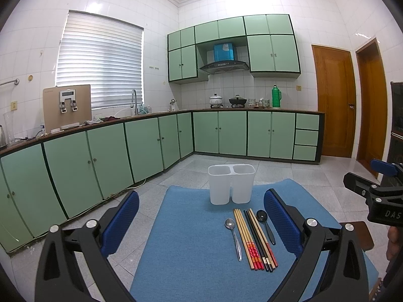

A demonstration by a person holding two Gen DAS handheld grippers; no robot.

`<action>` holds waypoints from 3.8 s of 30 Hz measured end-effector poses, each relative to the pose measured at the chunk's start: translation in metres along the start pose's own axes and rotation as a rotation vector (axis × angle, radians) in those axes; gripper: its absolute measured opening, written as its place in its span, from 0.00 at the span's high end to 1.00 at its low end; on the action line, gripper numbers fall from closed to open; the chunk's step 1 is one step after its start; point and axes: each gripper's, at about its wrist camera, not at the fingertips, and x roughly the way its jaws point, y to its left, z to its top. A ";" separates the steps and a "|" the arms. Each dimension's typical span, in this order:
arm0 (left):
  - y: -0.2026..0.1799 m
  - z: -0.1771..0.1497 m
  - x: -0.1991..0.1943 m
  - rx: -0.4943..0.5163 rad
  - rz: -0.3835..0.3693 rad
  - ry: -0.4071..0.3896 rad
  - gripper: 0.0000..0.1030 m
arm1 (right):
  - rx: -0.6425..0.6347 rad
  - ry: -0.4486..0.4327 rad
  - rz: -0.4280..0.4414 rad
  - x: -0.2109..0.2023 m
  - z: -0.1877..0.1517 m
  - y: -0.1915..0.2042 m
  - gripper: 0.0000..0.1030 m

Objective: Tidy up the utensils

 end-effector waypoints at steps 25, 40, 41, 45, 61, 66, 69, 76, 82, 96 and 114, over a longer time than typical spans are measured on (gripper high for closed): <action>-0.001 0.005 -0.001 0.002 -0.001 -0.004 0.06 | 0.001 -0.001 0.000 0.000 -0.001 -0.001 0.05; -0.001 0.004 -0.001 0.000 -0.002 -0.003 0.06 | 0.003 0.002 0.000 0.001 -0.001 0.000 0.05; -0.001 0.004 0.000 0.001 -0.001 -0.003 0.06 | 0.004 0.002 0.000 0.001 -0.002 0.000 0.05; -0.001 0.002 0.001 0.000 -0.002 -0.002 0.06 | 0.003 0.002 0.000 0.002 -0.002 0.000 0.05; 0.000 -0.018 0.062 0.009 0.023 0.108 0.06 | 0.009 0.101 -0.041 0.059 -0.013 -0.002 0.05; 0.005 -0.037 0.113 0.009 0.038 0.208 0.06 | 0.014 0.189 -0.061 0.115 -0.027 -0.007 0.05; 0.007 -0.049 0.141 0.006 0.041 0.260 0.06 | 0.033 0.244 -0.057 0.148 -0.034 -0.011 0.05; 0.007 -0.078 0.209 0.011 0.029 0.389 0.06 | 0.043 0.366 -0.050 0.231 -0.055 -0.005 0.07; 0.006 -0.097 0.245 0.004 0.027 0.456 0.08 | 0.076 0.456 -0.015 0.286 -0.073 -0.001 0.24; 0.006 -0.113 0.272 0.004 0.004 0.525 0.09 | 0.053 0.558 -0.001 0.329 -0.089 0.008 0.38; -0.005 -0.105 0.287 0.022 -0.037 0.529 0.09 | 0.172 0.621 -0.043 0.341 -0.073 -0.009 0.35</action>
